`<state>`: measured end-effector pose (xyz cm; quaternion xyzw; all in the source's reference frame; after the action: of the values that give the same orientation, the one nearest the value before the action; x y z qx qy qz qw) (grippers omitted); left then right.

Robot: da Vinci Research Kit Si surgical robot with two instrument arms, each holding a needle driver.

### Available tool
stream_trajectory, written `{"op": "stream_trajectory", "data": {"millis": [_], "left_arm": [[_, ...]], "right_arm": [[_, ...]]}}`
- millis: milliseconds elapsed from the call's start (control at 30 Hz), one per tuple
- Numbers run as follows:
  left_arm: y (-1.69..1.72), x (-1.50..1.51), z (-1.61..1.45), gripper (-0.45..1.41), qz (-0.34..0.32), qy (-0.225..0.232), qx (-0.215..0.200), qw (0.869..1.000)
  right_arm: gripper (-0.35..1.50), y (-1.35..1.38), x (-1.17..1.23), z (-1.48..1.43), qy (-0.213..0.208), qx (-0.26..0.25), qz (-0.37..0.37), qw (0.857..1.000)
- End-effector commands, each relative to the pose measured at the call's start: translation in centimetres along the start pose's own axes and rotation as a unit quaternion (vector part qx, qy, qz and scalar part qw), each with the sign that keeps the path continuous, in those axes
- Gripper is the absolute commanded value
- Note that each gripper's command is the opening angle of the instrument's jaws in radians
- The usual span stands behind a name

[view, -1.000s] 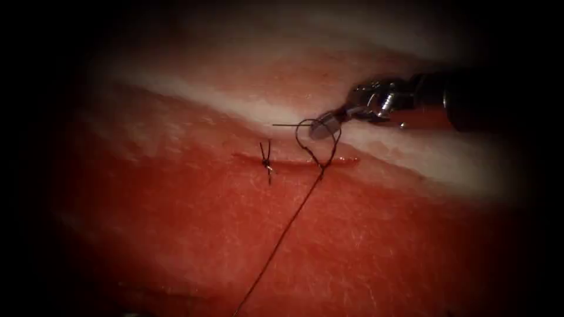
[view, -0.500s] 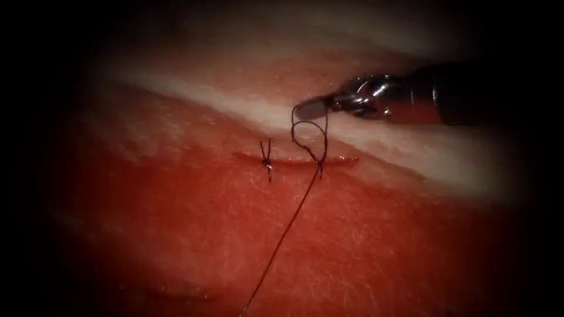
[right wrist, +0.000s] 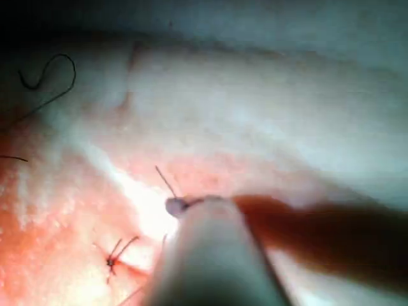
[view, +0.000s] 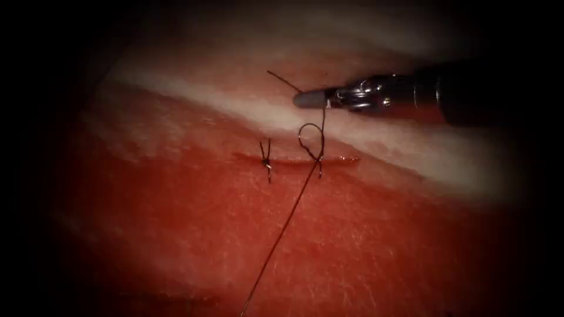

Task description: Wound Closure

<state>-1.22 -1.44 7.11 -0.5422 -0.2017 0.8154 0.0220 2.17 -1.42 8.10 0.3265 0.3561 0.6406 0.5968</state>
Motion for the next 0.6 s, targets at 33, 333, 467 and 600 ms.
{"op": "stream_trajectory", "data": {"millis": [33,333,467,600], "left_arm": [[-0.01,-0.05,0.1,-0.45,-0.002,0.001,-0.001,1.0],[0.27,0.02,0.04,-0.45,0.029,0.036,-0.062,0.997],[0.32,0.19,-0.04,-0.45,0.02,0.107,-0.118,0.987],[0.46,0.36,-0.1,-0.45,0.022,0.164,-0.19,0.968]], "right_arm": [[-0.35,0.0,-0.04,0.12,-0.002,0.001,-0.001,1.0],[-0.35,0.03,0.06,0.15,0.005,0.0,0.01,1.0],[-0.35,0.02,0.06,0.18,0.006,0.007,0.014,1.0],[-0.35,0.03,0.07,0.19,0.007,0.006,0.009,1.0]]}}
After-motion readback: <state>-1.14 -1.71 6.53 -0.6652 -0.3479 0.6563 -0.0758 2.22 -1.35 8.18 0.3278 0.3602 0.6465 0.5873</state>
